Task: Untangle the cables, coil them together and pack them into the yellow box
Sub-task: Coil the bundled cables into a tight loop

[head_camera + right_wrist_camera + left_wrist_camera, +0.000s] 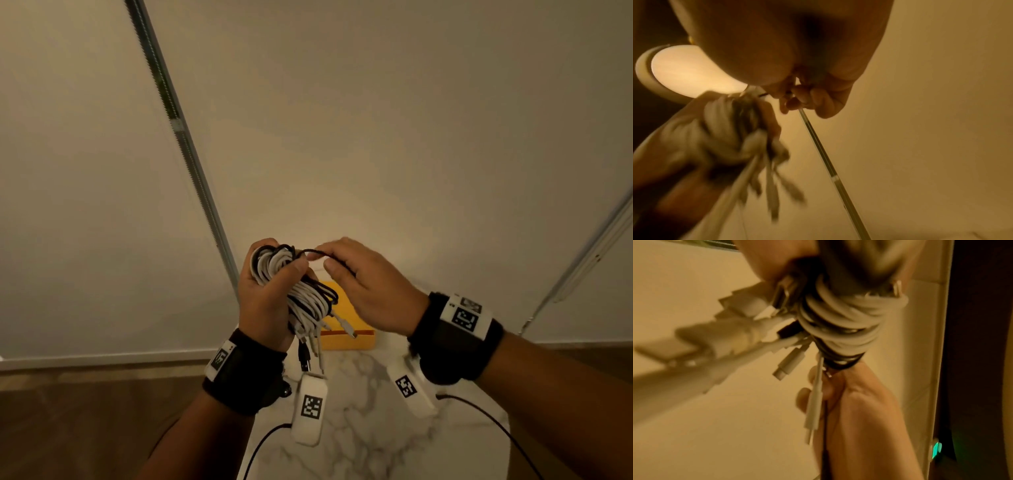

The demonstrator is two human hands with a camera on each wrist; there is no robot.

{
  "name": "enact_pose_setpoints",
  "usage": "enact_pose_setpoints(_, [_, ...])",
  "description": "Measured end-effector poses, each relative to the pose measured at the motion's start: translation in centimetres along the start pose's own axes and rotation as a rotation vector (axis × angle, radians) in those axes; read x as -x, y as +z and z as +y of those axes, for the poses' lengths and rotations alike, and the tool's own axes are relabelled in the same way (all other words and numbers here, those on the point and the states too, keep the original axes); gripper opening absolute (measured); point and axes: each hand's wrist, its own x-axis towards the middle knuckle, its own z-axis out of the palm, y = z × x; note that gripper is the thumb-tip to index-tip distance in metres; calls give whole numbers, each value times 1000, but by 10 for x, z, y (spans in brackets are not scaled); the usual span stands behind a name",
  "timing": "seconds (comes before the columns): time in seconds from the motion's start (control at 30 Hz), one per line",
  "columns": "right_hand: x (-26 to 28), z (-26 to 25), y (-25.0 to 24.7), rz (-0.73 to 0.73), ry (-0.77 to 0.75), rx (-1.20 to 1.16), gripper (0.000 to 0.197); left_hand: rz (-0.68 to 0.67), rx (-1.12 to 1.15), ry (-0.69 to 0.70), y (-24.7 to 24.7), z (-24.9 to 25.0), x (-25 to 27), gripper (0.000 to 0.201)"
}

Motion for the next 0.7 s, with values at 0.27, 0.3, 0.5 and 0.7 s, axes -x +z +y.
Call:
enact_pose_setpoints(0.27, [16, -10, 14, -208, 147, -370, 50, 119, 126, 41, 8, -1, -3, 23])
enact_pose_setpoints(0.3, [16, -10, 17, -247, 169, -443, 61, 125, 131, 46, 9, -2, -3, 23])
enact_pose_setpoints(0.5, [13, -4, 22, -261, 193, -403, 90, 162, 93, 50, 9, -8, 5, 28])
enact_pose_setpoints(0.7, [16, -3, 25, -181, 143, -426, 110, 176, 1, 70, 7, -16, 9, 25])
